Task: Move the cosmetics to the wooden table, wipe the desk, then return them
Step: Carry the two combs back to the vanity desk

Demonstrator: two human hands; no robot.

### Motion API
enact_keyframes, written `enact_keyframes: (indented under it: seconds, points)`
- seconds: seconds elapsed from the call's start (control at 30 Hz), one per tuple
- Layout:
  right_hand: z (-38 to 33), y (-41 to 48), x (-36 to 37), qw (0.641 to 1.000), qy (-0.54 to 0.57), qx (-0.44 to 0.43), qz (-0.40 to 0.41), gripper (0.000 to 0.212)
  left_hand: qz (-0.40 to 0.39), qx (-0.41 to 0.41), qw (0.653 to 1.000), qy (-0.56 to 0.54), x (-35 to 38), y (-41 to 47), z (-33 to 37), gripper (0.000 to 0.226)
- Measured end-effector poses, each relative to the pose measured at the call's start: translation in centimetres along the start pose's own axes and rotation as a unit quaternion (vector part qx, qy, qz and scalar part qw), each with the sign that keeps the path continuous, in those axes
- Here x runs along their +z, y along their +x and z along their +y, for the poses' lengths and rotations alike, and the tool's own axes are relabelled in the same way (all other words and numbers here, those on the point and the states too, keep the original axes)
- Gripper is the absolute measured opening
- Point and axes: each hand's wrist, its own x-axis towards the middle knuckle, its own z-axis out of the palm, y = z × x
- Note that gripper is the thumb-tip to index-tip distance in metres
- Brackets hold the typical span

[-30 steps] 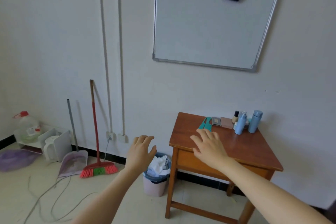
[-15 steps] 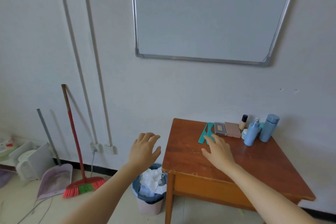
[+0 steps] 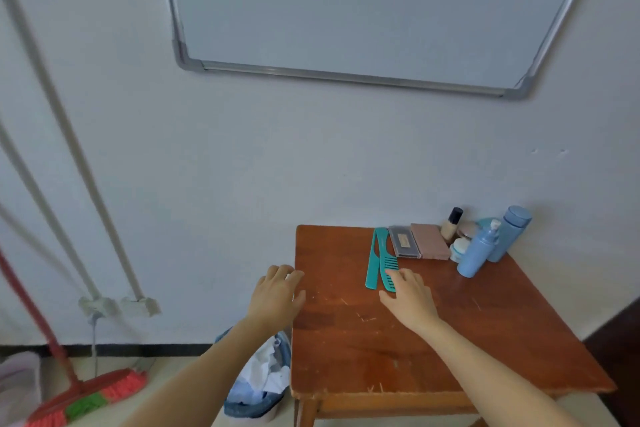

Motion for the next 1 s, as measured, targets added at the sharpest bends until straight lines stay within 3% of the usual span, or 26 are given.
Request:
enact_keyframes:
  seconds: [0.17, 0.37, 0.6, 0.77, 1.0]
  points:
    - [1.1, 2.3, 0.4, 0.997, 0.018, 0.07, -0.002, 0.048, -0.035, 0.059, 0.997, -0.025, 2.1, 5.8, 0.9, 0.041]
    - [3.6, 3.3, 3.5, 0.985, 0.061, 0.151, -0.048, 0.05, -0.095, 0.071, 0.992, -0.033, 6.9, 9.2, 3.9, 0.041]
    - [5.1, 8.2, 5.6, 0.984, 0.104, 0.14, -0.021, 0.047, -0.164, 0.004, 0.986, 0.015, 9.7, 12.0, 6.1, 0.052]
    - [5.0, 10.8, 7.2, 0.984, 0.101, 0.147, 0.029, 0.057, -0.207, -0.026, 0.977, 0.036, 9.8, 13.4, 5.6, 0.058]
    - [5.7, 11.8, 7.1, 0.987, 0.083, 0.131, 0.042, 0.046, -0.196, -0.113, 0.974, -0.006, 9.7, 14.6, 7.8, 0.06]
